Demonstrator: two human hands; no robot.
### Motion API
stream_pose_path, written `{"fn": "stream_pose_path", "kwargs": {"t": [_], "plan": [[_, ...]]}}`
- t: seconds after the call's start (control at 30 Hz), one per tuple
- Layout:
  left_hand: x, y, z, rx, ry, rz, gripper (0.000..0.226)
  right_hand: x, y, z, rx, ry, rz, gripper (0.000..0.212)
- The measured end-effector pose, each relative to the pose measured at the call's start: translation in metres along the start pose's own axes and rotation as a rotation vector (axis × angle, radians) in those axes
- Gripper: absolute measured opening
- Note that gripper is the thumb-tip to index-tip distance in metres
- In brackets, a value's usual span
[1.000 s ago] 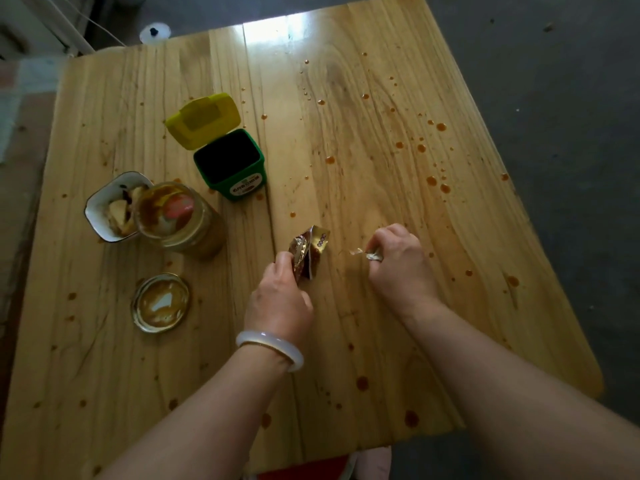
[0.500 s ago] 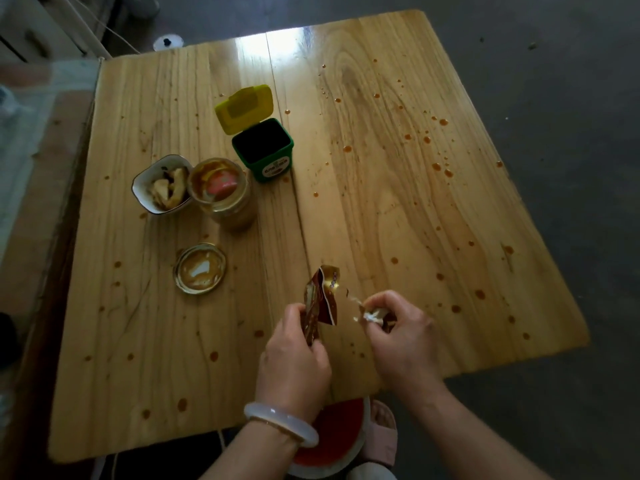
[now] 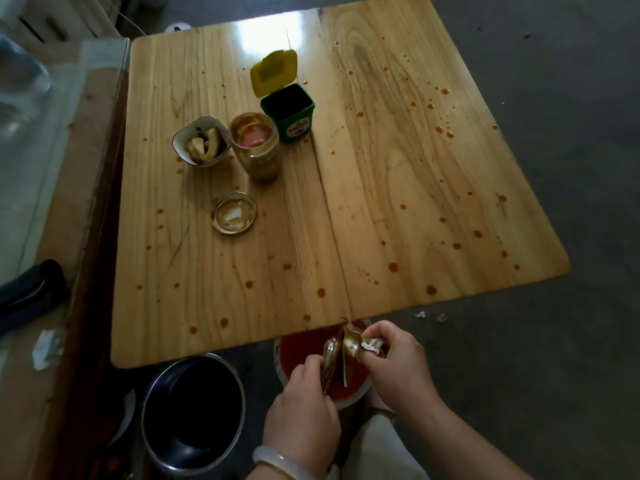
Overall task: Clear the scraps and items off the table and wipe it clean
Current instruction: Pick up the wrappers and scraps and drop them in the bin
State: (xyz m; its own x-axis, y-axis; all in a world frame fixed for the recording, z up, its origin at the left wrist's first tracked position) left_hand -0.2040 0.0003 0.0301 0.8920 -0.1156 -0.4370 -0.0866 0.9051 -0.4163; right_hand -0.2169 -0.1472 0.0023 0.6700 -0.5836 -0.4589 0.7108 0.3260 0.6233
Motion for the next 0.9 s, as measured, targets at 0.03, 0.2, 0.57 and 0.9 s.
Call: {"fn": "stream_pose_path", "kwargs": {"t": [0.03, 0.2, 0.57, 0.9], "plan": [[0.001, 0.003, -0.003, 0.047, 0.021, -0.013, 0.038, -0.002, -0.004, -0.003, -0.022, -0.002, -0.022, 0.017], [0.023, 0.012, -0.012, 0.232, 0.082, -0.044, 0.034, -0.005, -0.023, -0.023, -0.094, -0.003, -0.101, 0.018], [0.059, 0.01, -0.026, 0.328, 0.204, -0.03, 0.047, 0.01, -0.027, -0.052, -0.095, 0.201, -0.209, 0.041], [0.068, 0.001, -0.028, 0.292, 0.152, -0.087, 0.046, 0.023, -0.029, -0.05, -0.059, 0.173, -0.232, 0.013]]}}
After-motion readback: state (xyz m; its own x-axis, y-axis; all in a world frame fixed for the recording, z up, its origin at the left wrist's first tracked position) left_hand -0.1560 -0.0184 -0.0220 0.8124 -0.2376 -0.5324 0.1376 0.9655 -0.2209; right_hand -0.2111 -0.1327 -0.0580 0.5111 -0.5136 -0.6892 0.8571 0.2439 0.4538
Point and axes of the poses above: each hand's wrist, its own x-axis towards the middle knuckle, its own z-axis out of the back of the hand, y = z × x, the point moved 2 cm from there along x, towards the middle knuckle, and after that the axes turned 13 degrees about -y, right-handed, at the moved point
